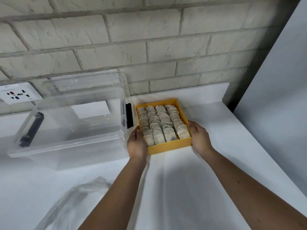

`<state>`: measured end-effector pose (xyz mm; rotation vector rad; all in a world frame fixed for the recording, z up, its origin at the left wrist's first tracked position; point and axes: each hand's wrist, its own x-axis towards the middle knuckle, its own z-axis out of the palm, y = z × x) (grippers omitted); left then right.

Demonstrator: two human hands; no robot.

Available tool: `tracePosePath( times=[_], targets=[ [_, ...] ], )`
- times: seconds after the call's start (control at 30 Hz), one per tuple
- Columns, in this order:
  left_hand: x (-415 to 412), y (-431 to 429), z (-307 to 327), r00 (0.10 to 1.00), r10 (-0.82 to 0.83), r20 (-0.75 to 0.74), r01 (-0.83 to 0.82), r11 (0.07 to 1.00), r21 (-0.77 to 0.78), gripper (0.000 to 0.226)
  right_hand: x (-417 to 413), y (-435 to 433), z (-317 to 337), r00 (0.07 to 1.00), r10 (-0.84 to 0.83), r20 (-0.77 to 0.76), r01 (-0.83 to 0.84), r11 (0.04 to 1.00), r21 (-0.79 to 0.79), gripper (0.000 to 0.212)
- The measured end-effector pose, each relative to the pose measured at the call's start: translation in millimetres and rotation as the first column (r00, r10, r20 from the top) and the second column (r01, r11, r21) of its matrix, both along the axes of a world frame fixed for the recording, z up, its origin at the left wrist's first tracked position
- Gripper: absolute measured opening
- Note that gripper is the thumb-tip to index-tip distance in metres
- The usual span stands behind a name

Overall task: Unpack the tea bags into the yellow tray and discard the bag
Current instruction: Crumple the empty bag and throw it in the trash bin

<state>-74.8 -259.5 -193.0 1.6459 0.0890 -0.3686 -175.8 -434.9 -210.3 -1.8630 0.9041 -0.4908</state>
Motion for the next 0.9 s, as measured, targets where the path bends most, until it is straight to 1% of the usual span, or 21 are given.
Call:
tracePosePath(
  times=[0.2,0.37,0.43,0.5,0.57,0.63,0.7,0.8,0.9],
  targets=[
    [9,-5,-6,1.000,-0.005,-0.016,0.005,1.000,0.004,0.039,5,-1,2,1.000,0.003,-0.009,-0.003,1.000,-0.028,0.040],
    [9,-5,-1,1.000,-0.001,-0.026,0.001,1.000,0.011,0.038,5,-1,3,1.000,0.008,-0.022,-0.008,1.000,-0.024,0.040],
    [7,-4,4,0.999,-0.007,-0.047,0.008,1.000,0.014,0.039,3,1,5,1.000,0.003,-0.014,-0.004,0.999,-0.046,0.040],
    [1,-3,13,0.996,-0.041,-0.077,0.043,0.999,0.020,0.042,0,6,9,0.999,-0.035,0.012,0.036,0.991,-0.129,0.043],
    [-8,1,25,0.993,-0.081,-0.088,0.085,0.995,0.044,0.047,-4,15,17,0.997,-0.051,0.049,0.063,0.958,-0.281,0.043],
    [-21,8,38,0.988,-0.131,-0.081,0.136,0.989,0.059,0.055,-8,27,27,0.996,-0.030,0.090,0.065,0.910,-0.410,0.038],
    [-36,20,52,0.977,-0.205,-0.063,0.209,0.975,0.075,0.057,-14,43,39,0.992,0.003,0.130,0.057,0.887,-0.458,0.035],
    [-55,47,74,0.933,-0.358,-0.025,0.358,0.926,0.120,0.055,-25,71,54,0.982,0.084,0.171,0.000,0.899,-0.438,0.034],
    [-70,91,94,0.842,-0.538,0.043,0.517,0.826,0.224,0.042,-39,105,63,0.968,0.197,0.154,-0.121,0.909,-0.399,0.028]
  ],
)
